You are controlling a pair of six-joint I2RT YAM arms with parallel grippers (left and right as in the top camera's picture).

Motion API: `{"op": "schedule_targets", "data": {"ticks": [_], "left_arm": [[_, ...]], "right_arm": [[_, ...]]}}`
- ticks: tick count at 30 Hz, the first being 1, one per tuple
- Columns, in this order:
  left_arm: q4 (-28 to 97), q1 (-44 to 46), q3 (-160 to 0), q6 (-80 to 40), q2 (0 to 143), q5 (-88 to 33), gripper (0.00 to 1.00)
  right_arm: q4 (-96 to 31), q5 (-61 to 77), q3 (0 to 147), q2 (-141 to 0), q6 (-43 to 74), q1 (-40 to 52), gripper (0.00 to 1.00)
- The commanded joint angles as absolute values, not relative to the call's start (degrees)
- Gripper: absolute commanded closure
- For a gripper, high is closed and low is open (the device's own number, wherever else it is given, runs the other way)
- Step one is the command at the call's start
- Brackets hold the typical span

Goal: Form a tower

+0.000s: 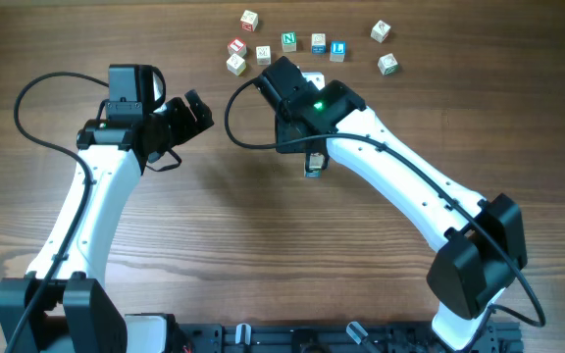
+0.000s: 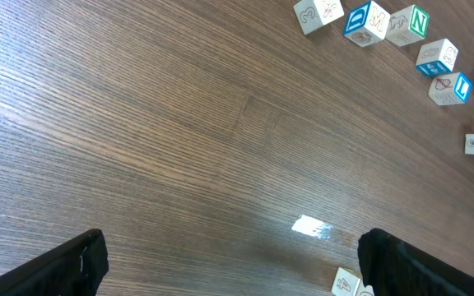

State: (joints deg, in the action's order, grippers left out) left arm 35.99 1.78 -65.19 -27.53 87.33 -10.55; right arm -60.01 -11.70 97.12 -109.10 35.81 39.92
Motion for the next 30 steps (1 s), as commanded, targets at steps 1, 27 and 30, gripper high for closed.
{"op": "schedule_targets", "data": {"ticks": [1, 27, 30], "left_arm": [[35.81, 1.72, -64.88, -27.42, 87.24, -10.41, 0.0], [35.81, 1.72, -64.88, -27.42, 87.22, -10.41, 0.0], [35.81, 1.72, -64.88, -27.42, 87.22, -10.41, 0.0]], "right_arm": [[-60.01, -13.15, 97.25, -109.82, 36.62, 39.9, 0.95], [-62.83, -1.45, 97.93, -101.16, 31.86, 39.92, 0.95], [-68.77, 0.8, 97.91, -101.01, 33.93, 40.03, 0.95]]}}
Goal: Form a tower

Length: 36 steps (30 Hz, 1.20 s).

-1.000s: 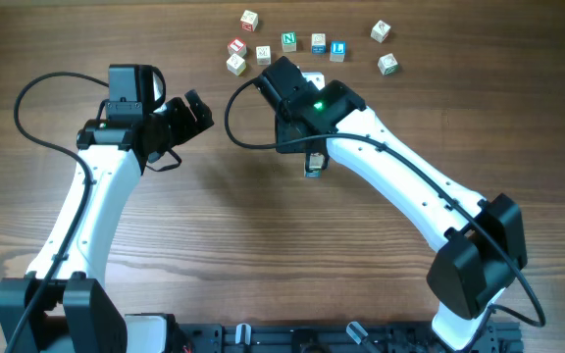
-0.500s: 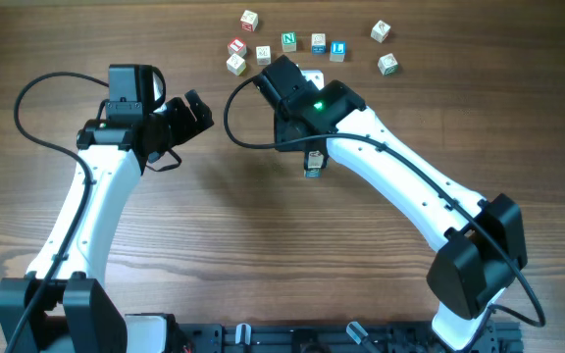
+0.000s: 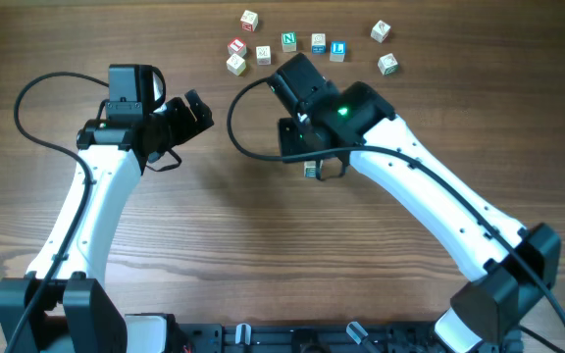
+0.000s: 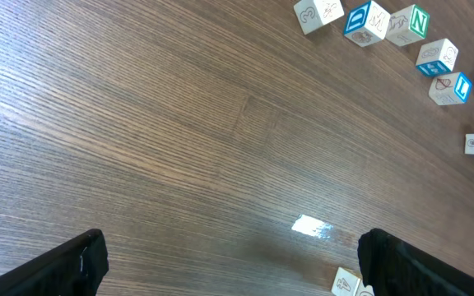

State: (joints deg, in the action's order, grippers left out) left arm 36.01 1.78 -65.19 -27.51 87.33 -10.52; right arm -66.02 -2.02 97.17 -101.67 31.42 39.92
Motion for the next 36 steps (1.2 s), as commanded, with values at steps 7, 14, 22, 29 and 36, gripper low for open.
{"op": "schedule_targets", "data": {"ticks": [7, 14, 22, 29, 36], "left_arm": [[35.81, 1.72, -64.88, -27.42, 87.22, -10.41, 0.0], [35.81, 1.72, -64.88, -27.42, 87.22, -10.41, 0.0], [35.81, 1.72, -64.88, -27.42, 87.22, -10.41, 0.0], [35.81, 1.72, -64.88, -27.42, 87.24, -10.41, 0.0], [35.81, 1.72, -64.88, -27.42, 87.22, -10.41, 0.0]], "right_arm": [[-72.86, 0.91, 94.96, -101.03, 36.1, 40.01, 0.95], [-67.59, 0.62, 89.62, -101.03, 36.64, 40.01, 0.96], [-65.19, -4.08, 87.09, -101.03, 39.18, 40.01, 0.95], [-63.0, -5.58, 85.89, -101.03, 40.71, 39.9, 0.95], [-61.93, -6.07, 85.89, -101.03, 40.69, 39.9, 0.95]]}}
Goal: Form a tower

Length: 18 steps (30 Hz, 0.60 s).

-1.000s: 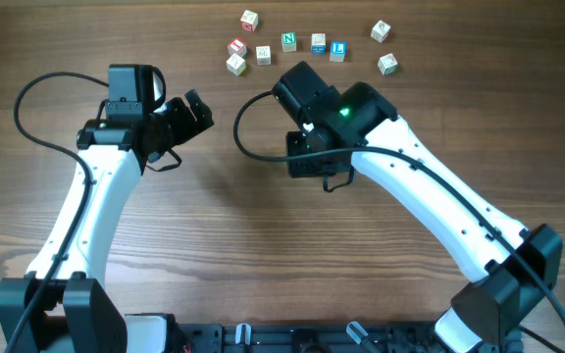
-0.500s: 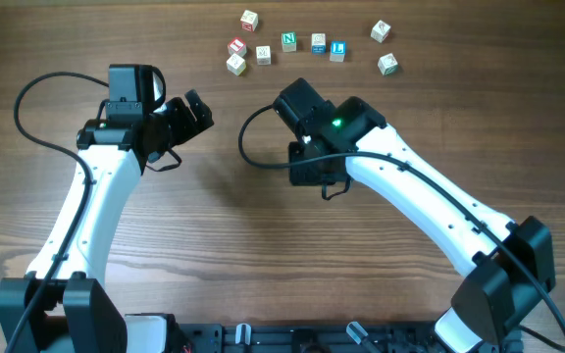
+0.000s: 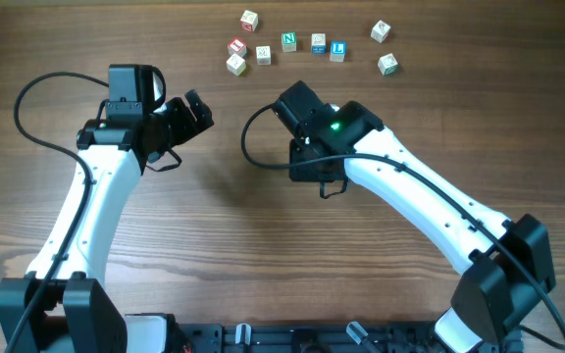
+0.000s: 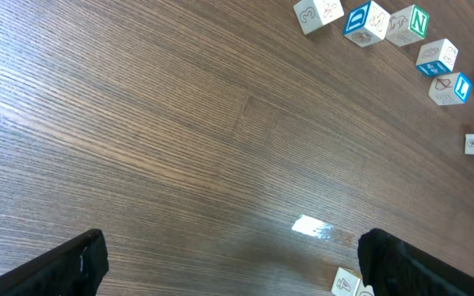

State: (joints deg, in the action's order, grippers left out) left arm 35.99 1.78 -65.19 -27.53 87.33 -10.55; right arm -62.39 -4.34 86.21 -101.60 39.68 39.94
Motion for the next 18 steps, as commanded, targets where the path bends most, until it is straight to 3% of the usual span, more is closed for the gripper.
{"op": "schedule_targets", "data": {"ticks": [1, 18], "left_arm": [[35.81, 1.72, -64.88, -27.42, 87.22, -10.41, 0.0], [35.81, 1.72, -64.88, -27.42, 87.24, -10.41, 0.0]], "right_arm": [[-61.71, -6.07, 85.89, -101.03, 40.66, 39.9, 0.95], [-60.55, -6.94, 85.89, -101.03, 40.66, 39.9, 0.95]]}}
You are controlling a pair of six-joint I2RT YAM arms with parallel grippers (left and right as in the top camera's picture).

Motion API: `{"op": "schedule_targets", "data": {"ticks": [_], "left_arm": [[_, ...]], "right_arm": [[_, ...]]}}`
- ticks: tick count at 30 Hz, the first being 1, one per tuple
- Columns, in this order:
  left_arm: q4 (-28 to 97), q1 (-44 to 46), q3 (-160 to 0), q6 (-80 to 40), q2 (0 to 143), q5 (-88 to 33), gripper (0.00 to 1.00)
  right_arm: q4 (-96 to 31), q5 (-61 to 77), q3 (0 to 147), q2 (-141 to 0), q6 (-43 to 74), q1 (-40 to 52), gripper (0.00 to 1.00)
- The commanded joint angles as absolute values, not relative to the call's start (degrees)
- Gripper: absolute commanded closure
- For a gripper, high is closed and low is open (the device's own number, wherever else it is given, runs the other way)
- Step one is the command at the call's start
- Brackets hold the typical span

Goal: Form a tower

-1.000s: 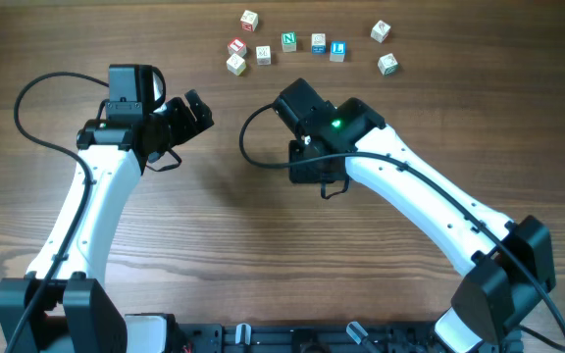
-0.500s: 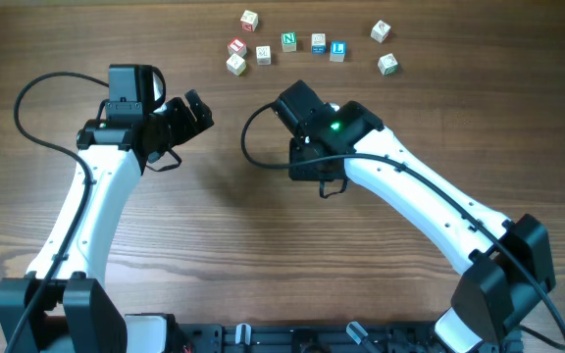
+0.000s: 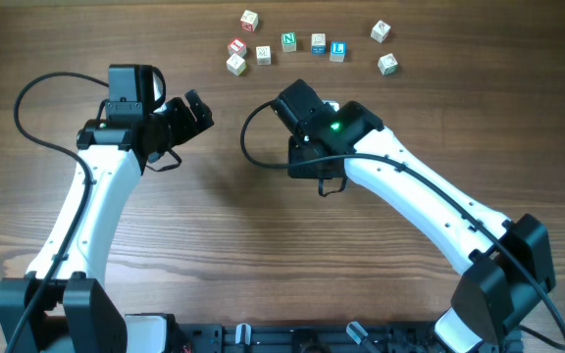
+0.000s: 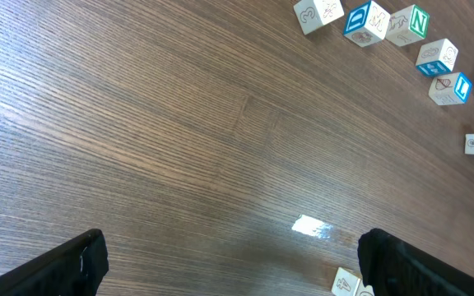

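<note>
Several lettered wooden blocks lie scattered along the far edge; the left wrist view shows them too. My left gripper hovers left of centre, open and empty. A block marked 4 lies by its right finger at the bottom edge. My right gripper is at the table's middle, under its own wrist. Its jaws and anything they hold are hidden.
Brown wooden table. The right arm slants from the near right corner to the centre. The left arm runs up the left side, with a cable loop beside it.
The right gripper first stood just below the row of blocks with a small block showing at its fingers. It then sat slightly nearer with the block still showing. Later the wrist had turned over that spot, hiding the block. The left arm stayed still throughout.
</note>
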State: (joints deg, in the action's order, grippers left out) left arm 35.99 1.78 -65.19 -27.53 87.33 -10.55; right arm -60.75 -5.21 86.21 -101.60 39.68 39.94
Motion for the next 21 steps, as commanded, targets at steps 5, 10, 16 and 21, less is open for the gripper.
{"op": "schedule_targets", "data": {"ticks": [5, 10, 16, 21], "left_arm": [[35.81, 1.72, -64.88, -27.42, 87.22, -10.41, 0.0], [35.81, 1.72, -64.88, -27.42, 87.24, -10.41, 0.0], [35.81, 1.72, -64.88, -27.42, 87.22, -10.41, 0.0], [35.81, 1.72, -64.88, -27.42, 87.24, -10.41, 0.0]], "right_arm": [[-60.05, -7.09, 85.89, -101.03, 40.66, 39.9, 0.95], [-59.81, -7.09, 85.89, -101.03, 40.64, 39.9, 0.95], [-58.89, -7.07, 85.89, -101.03, 40.66, 39.9, 0.95], [-58.92, -7.09, 85.89, -101.03, 40.53, 39.9, 0.95]]}}
